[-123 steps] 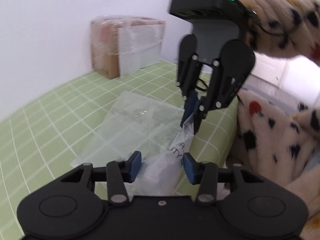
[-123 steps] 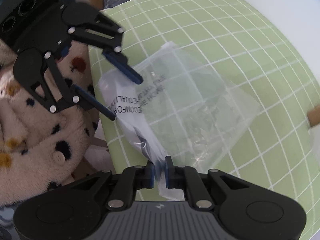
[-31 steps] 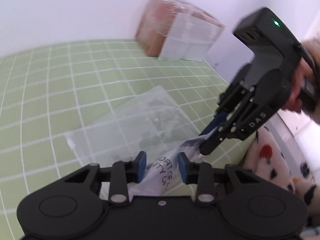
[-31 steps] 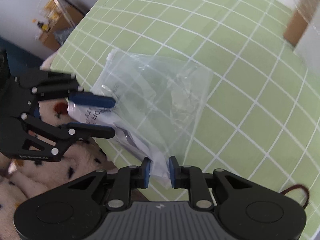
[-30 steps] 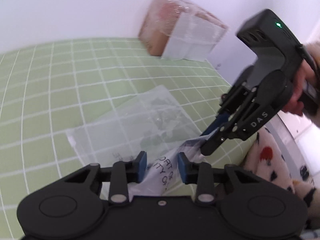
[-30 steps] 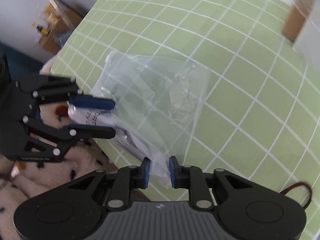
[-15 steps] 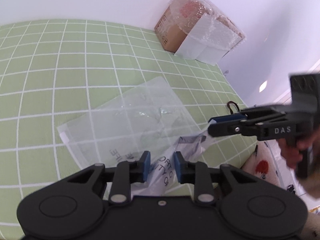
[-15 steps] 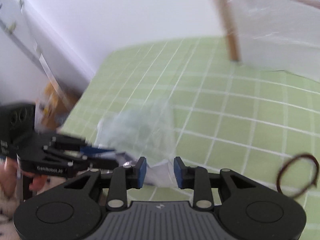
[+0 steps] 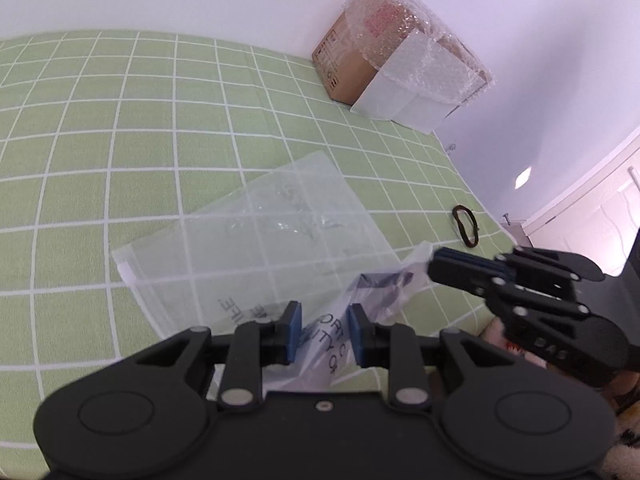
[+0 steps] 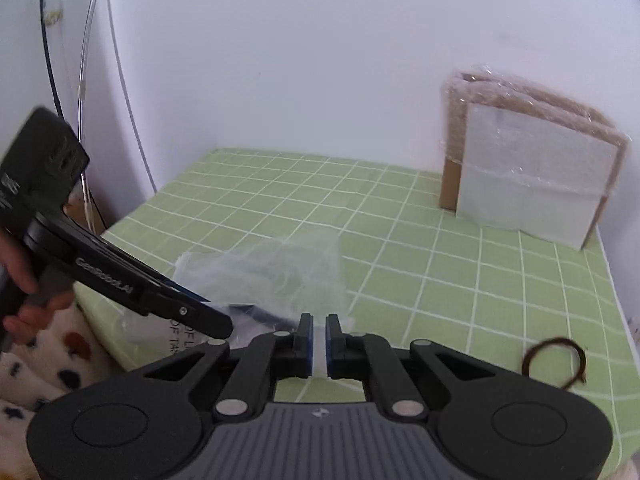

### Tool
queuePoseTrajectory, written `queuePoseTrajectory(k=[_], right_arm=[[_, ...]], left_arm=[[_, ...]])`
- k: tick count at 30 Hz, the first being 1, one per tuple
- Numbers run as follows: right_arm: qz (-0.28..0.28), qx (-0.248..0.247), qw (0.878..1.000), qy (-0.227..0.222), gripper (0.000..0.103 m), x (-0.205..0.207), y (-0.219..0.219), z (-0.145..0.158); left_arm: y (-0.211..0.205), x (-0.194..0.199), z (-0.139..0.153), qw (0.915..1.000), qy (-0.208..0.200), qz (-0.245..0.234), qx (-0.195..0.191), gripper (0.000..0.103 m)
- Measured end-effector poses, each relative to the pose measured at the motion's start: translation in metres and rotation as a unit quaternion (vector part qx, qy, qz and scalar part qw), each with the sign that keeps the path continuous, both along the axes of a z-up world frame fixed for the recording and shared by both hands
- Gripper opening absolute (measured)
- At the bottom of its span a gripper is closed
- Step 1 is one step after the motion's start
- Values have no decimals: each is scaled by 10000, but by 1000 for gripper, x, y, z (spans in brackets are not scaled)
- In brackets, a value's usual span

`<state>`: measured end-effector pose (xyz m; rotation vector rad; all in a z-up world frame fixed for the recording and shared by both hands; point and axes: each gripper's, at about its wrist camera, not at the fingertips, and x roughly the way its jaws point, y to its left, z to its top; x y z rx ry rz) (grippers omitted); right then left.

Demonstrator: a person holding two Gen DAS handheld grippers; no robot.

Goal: Fold shopping bag
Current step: 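Release the bag with the right gripper and move it back toward the bag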

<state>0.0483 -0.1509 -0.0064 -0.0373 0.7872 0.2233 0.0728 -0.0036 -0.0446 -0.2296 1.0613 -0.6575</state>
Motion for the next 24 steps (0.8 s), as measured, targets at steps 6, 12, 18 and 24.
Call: queuePoseTrajectory(k=[6,12,18,24], right_arm=[[249,-177,9992,264,8,23,2,-11],[523,-283,9962,632,8,38,3,-17],[637,-332,9926,976,8,47,4,-15],[484,-534,9905,1168,8,52,16,-15]], left_arm=[[2,0,-1,10000,33,-22,-22,25],[4,0,-1,10000,58,-7,-49,24],[8,-1,-3,9999,28,7,-152,26],[24,-17,15,9990,-250,296,-201,32]])
